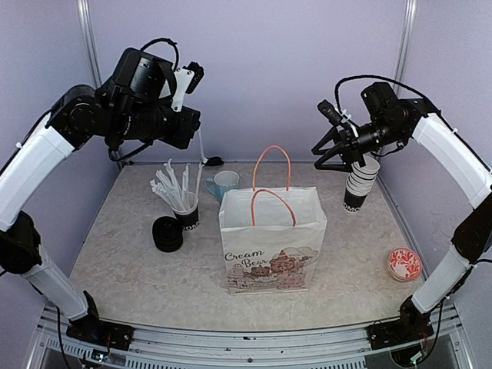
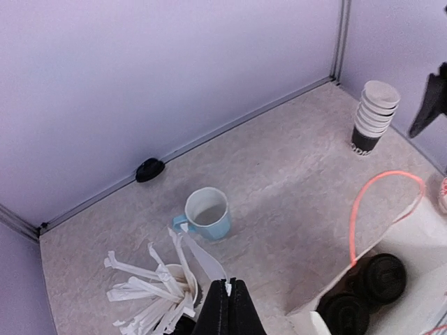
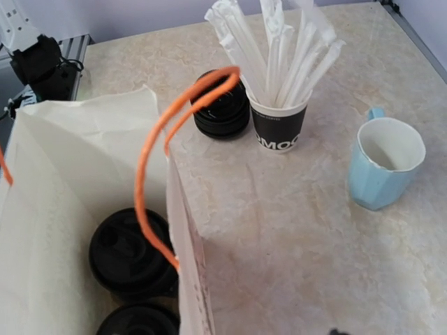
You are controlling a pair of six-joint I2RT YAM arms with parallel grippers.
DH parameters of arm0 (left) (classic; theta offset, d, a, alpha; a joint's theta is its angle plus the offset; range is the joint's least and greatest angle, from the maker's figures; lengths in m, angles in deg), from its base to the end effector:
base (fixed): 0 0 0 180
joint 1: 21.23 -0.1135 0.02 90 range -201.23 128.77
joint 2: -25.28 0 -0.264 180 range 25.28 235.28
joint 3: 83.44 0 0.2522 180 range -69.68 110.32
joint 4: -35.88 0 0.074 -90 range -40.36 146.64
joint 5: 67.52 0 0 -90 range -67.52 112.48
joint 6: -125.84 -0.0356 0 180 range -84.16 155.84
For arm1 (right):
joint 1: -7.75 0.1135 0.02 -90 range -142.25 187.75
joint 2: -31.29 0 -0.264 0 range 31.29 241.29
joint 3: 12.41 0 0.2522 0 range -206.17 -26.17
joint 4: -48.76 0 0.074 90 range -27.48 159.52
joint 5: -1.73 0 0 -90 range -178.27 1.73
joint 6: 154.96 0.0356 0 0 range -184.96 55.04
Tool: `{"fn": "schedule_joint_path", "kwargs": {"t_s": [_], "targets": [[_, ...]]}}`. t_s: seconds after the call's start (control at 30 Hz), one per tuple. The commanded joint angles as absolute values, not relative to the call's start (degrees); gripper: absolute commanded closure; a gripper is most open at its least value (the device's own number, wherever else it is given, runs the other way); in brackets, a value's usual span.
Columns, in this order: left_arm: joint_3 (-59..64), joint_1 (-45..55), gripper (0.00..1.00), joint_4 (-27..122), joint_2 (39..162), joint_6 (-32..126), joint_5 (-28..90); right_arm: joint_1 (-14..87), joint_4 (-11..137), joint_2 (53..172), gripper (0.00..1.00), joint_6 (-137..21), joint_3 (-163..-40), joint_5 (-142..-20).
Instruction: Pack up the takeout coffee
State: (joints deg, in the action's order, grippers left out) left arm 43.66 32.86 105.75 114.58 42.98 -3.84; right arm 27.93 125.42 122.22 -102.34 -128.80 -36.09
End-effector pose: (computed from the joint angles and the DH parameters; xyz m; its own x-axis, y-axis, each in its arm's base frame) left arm 0.1921 -0.2384 0.4758 -0.3718 0.3235 -0.8701 0.4630 0.8770 0.1283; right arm 0.2832 0.1340 0.4112 -0.1708 -0.4594 -0.8717 -0.9814 0.1584 0.1088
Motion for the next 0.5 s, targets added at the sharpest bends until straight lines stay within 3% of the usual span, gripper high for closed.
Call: {"fn": "schedule_joint_path", "kwargs": {"t_s": [0.0, 0.47], "targets": [[51.3, 39.6, 1.0, 109.9, 111.9, 44.7, -7.2, 27.3, 126.9, 123.7, 0.37, -102.4, -131.6, -37.3], [50.1, 50.9, 1.0, 99.6, 102.7, 44.8, 4.0, 24.2, 124.7, 124.6, 0.37, -101.1, -128.5, -39.0]]}}
